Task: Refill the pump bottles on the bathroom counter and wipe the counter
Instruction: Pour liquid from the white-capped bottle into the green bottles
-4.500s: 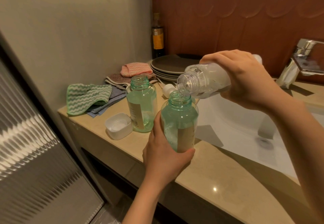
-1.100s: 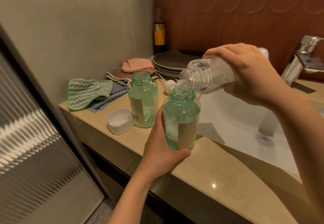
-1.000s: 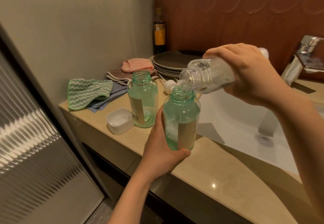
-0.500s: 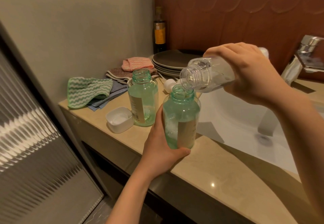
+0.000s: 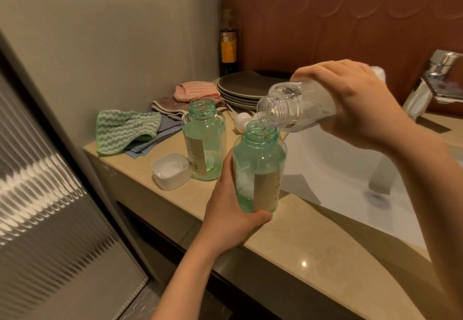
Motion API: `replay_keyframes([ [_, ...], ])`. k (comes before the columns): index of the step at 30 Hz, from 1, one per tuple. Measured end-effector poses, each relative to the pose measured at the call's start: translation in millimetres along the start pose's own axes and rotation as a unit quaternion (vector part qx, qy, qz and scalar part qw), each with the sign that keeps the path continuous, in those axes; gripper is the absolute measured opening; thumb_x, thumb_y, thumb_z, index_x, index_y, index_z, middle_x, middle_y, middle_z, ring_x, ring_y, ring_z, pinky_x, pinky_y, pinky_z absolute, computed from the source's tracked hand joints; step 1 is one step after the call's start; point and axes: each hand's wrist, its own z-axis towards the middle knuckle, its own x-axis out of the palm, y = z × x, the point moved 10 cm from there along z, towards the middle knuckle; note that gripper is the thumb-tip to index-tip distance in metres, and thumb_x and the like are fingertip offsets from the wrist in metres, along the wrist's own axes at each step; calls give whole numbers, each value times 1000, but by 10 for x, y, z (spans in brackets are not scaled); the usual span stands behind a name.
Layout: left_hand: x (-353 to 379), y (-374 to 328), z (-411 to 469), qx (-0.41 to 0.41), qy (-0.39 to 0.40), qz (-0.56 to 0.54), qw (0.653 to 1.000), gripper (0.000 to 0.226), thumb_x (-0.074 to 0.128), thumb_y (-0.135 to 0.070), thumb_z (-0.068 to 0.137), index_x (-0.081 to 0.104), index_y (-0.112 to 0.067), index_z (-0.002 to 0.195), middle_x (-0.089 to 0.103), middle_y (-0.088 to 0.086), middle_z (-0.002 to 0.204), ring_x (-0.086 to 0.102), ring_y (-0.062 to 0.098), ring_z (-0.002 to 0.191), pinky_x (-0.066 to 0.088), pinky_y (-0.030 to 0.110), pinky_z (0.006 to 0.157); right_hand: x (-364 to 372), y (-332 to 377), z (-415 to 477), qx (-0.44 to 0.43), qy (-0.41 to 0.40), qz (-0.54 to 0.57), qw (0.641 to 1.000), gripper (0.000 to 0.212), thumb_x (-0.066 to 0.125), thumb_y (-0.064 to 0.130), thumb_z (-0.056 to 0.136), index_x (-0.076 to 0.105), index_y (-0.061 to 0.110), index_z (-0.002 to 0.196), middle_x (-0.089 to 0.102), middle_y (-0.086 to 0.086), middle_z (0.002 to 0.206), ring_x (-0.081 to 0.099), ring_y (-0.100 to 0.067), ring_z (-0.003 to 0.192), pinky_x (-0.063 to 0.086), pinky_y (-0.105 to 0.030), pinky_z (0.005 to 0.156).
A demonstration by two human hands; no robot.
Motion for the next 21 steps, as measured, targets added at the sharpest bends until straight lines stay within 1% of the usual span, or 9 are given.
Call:
replay_keyframes([
  [3,-1,-1,-3,1,0,0,1000,118,87,-21,59,-1,-82,109,33,-43,127,34,-15,119,27,-4,84,-6,3,0,0,-1,-2,1000,68,77,6,68,50,16,130,57,-12,123,50,-34,111,36,-46,93],
  [5,-1,2,-1,1,-1,2,1000,118,87,-21,59,0,-81,110,34,-40,129,35,-13,120,28,0,86,-12,7,0,0,-1,-4,1000,68,77,5,68,50,15,130,57,-12,123,50,-35,110,36,-47,93],
  [8,-5,10,-2,-3,-3,1,1000,116,87,-20,59,1,-79,112,36,-37,131,35,-11,120,29,0,85,-21,8,-1,-1,-2,-4,1000,68,77,4,67,50,15,129,58,-12,122,50,-35,109,36,-47,93],
  [10,-7,15,-3,-5,-3,2,1000,116,87,-19,59,2,-77,113,36,-33,133,35,-9,121,29,2,86,-25,7,-2,-1,-3,-4,1000,67,76,4,68,50,16,129,58,-12,121,50,-35,109,36,-47,92],
  [15,2,15,-7,-4,-1,-1,1000,116,87,-19,59,1,-77,112,34,-37,129,33,-11,120,28,0,85,-15,5,-5,0,-1,-1,1000,67,76,5,68,50,16,129,58,-11,122,50,-34,109,36,-46,92],
  [18,3,4,-12,-1,2,-1,1000,116,86,-20,60,-1,-79,108,29,-46,122,31,-17,115,26,-5,81,-18,8,-4,-1,-1,0,1000,66,76,5,68,50,16,128,58,-11,121,50,-35,109,36,-46,92],
  [21,2,-5,-17,2,2,2,1000,117,87,-20,60,-2,-82,105,27,-49,119,29,-21,111,26,-8,79,-26,3,-2,3,-1,1,1000,67,76,3,68,50,15,129,58,-12,122,50,-35,109,35,-46,92],
])
